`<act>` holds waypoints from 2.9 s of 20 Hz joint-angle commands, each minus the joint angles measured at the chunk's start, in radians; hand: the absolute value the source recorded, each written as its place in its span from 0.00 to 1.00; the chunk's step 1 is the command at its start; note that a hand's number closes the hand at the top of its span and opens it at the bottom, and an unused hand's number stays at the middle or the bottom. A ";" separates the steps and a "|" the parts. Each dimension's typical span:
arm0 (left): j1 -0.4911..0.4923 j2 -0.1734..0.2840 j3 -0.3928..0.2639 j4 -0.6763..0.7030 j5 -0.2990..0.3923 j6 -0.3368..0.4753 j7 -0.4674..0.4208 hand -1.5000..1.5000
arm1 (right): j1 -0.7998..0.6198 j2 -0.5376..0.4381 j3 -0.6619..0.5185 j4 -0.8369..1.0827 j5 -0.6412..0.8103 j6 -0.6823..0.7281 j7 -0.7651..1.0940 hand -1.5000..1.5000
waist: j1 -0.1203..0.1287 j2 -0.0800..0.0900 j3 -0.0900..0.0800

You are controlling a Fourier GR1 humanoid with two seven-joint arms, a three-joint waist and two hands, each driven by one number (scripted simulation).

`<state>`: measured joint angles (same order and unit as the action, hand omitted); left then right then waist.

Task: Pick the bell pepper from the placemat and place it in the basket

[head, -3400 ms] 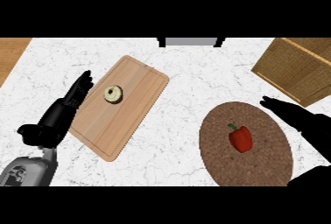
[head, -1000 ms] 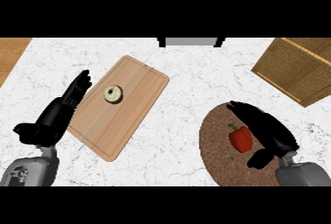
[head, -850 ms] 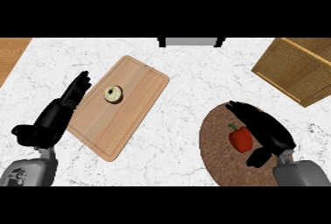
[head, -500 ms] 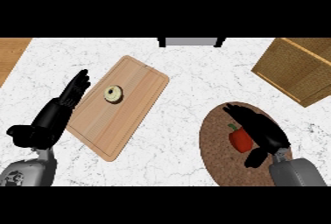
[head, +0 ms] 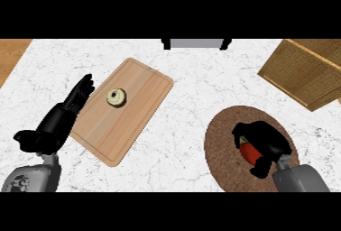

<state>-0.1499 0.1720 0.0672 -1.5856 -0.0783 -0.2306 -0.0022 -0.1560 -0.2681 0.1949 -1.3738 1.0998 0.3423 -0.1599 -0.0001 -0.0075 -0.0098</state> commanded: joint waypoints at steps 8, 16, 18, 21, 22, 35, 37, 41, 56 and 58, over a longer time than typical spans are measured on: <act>-0.027 -0.037 -0.032 -0.027 -0.029 0.029 0.041 0.50 | -0.052 0.062 -0.012 0.114 0.105 -0.186 0.023 1.00 | 0.009 0.008 0.011; -0.053 -0.006 -0.007 0.021 0.003 -0.016 0.009 0.50 | -0.278 0.263 -0.202 0.145 0.060 -0.214 0.703 1.00 | 0.050 0.016 0.011; -0.041 -0.025 -0.036 -0.005 -0.009 -0.011 0.028 0.50 | -0.311 0.264 -0.182 0.166 -0.004 -0.309 0.772 1.00 | 0.056 0.014 0.012; -0.078 -0.018 -0.015 0.049 -0.004 -0.010 0.006 0.50 | -0.455 0.266 -0.175 0.187 -0.145 -0.399 0.847 1.00 | 0.061 0.019 0.011; -0.079 -0.007 -0.011 -0.004 0.008 -0.016 0.054 0.50 | -0.391 0.267 -0.162 0.178 -0.153 -0.525 0.797 1.00 | 0.052 0.012 0.013; -0.043 -0.001 0.021 0.008 0.018 -0.014 0.031 0.50 | -0.676 0.268 -0.035 -0.029 -0.046 -0.718 1.160 1.00 | 0.003 0.005 0.009; -0.006 0.017 0.025 -0.035 0.019 -0.025 0.040 0.50 | -0.624 0.254 -0.048 -0.129 -0.024 -0.664 1.191 1.00 | -0.001 0.003 0.010; 0.008 0.017 0.026 0.049 -0.001 -0.032 -0.046 0.50 | -0.731 0.194 -0.118 0.000 0.010 -0.628 1.181 1.00 | 0.004 0.008 0.009; -0.006 -0.039 -0.033 -0.011 -0.042 0.009 -0.010 0.50 | -0.927 -0.034 -0.412 0.433 -0.013 -0.869 0.994 1.00 | 0.025 0.017 0.010; -0.056 -0.034 -0.012 -0.006 -0.016 0.006 0.047 0.50 | -0.974 -0.072 -0.443 0.468 -0.002 -0.894 1.001 1.00 | 0.023 0.017 0.010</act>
<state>-0.1883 0.1496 0.0593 -1.5951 -0.0912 -0.2350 0.0323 -1.0838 -0.2717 -0.1816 -0.9995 1.1039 -0.4581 0.8770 0.0196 0.0071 0.0000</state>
